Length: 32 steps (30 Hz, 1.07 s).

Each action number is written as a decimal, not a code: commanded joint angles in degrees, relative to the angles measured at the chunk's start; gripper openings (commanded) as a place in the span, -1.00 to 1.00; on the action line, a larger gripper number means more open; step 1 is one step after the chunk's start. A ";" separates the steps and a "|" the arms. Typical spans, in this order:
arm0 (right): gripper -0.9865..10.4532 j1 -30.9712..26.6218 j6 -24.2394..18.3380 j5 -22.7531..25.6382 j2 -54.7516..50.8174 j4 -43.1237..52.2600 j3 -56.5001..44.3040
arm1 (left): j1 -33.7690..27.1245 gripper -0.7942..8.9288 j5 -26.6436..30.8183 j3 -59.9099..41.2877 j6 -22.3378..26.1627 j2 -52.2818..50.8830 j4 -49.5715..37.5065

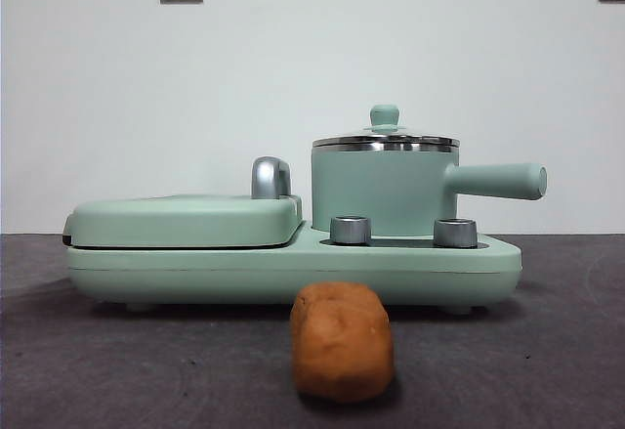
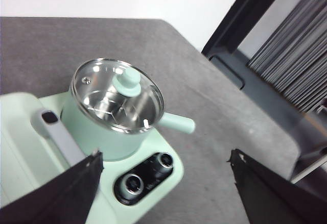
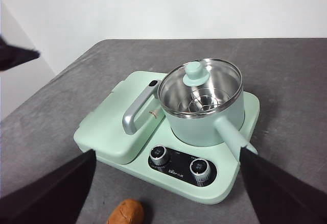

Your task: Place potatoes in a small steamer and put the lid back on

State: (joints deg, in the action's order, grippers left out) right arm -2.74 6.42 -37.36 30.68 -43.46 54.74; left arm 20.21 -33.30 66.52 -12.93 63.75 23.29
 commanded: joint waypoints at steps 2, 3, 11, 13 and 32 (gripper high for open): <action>-0.04 -0.02 0.66 -0.11 0.33 0.52 1.09 | 3.98 0.00 4.35 9.66 7.82 7.32 4.61; -0.04 -0.02 0.66 -0.11 0.33 0.52 1.09 | 5.33 0.00 5.86 12.68 9.29 9.81 6.51; -0.04 -0.02 0.66 -0.11 0.33 0.52 1.09 | 12.37 0.00 14.86 27.50 14.88 24.46 9.62; -0.04 -0.02 0.66 -0.11 0.33 0.55 1.09 | 13.77 0.00 17.00 30.51 15.85 28.15 9.49; -0.04 -0.02 0.63 -0.11 0.33 0.59 1.09 | 17.35 0.00 24.94 35.15 15.74 48.37 -6.67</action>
State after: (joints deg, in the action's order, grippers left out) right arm -2.74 6.46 -37.36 30.70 -43.46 54.74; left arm 36.99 -8.49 100.03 2.81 110.83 17.52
